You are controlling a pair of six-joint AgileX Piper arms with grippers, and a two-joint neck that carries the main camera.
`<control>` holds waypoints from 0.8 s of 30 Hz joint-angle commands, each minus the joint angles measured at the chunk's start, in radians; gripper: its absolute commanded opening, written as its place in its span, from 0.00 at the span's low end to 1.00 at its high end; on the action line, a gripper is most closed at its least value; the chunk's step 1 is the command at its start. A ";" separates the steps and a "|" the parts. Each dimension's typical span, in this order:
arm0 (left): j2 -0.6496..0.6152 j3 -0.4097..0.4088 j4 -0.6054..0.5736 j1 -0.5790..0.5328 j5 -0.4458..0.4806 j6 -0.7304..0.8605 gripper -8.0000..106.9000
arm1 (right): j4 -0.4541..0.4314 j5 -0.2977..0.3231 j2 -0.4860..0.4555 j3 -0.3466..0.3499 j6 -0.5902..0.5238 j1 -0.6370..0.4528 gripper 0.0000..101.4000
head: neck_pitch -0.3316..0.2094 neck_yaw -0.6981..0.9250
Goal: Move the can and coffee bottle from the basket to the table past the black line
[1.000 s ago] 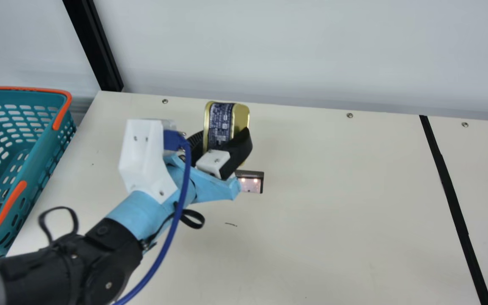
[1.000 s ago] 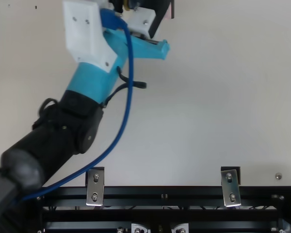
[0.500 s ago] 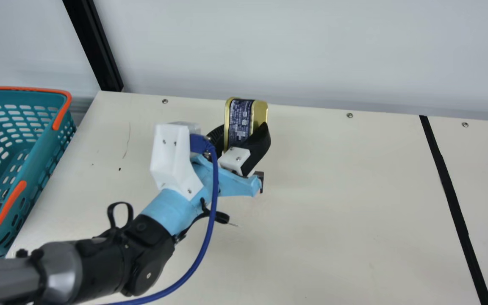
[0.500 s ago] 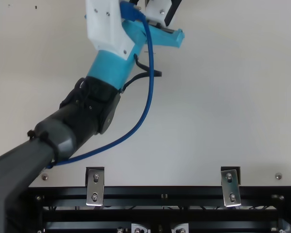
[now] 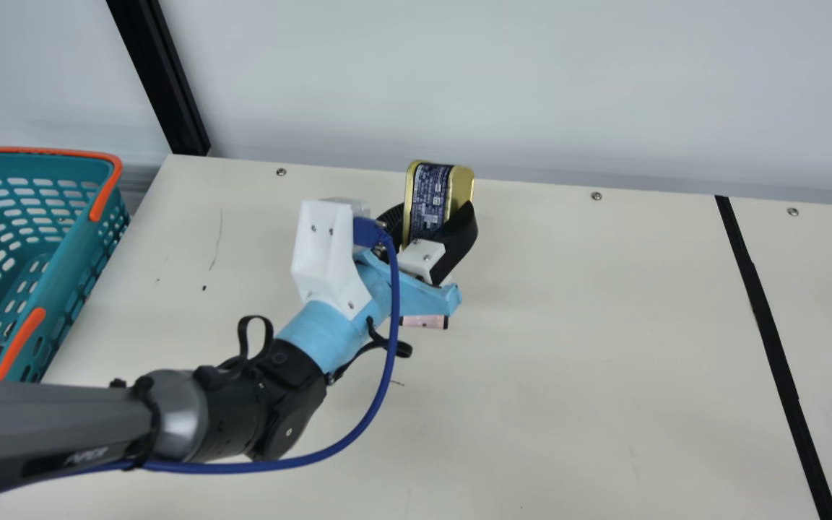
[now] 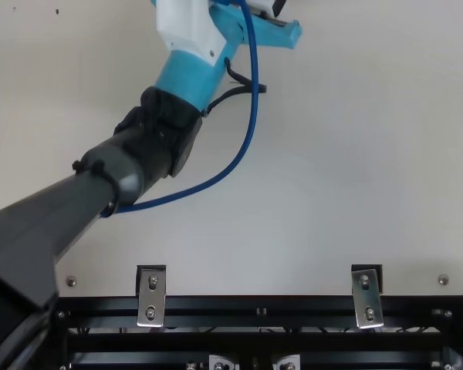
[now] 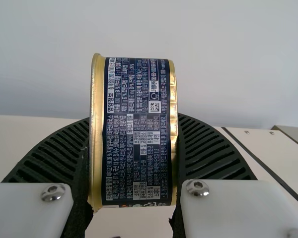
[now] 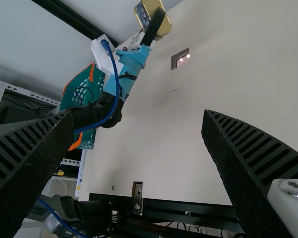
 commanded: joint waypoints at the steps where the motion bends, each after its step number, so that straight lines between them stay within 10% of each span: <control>1: 0.024 -0.014 -0.001 0.005 -0.024 0.005 0.16 | 0.000 0.000 0.000 0.000 0.000 0.000 1.00 | -0.008 -0.005; 24: 0.064 -0.007 0.026 0.033 -0.157 0.054 0.16 | 0.000 0.000 0.000 0.000 0.000 0.000 1.00 | -0.008 -0.005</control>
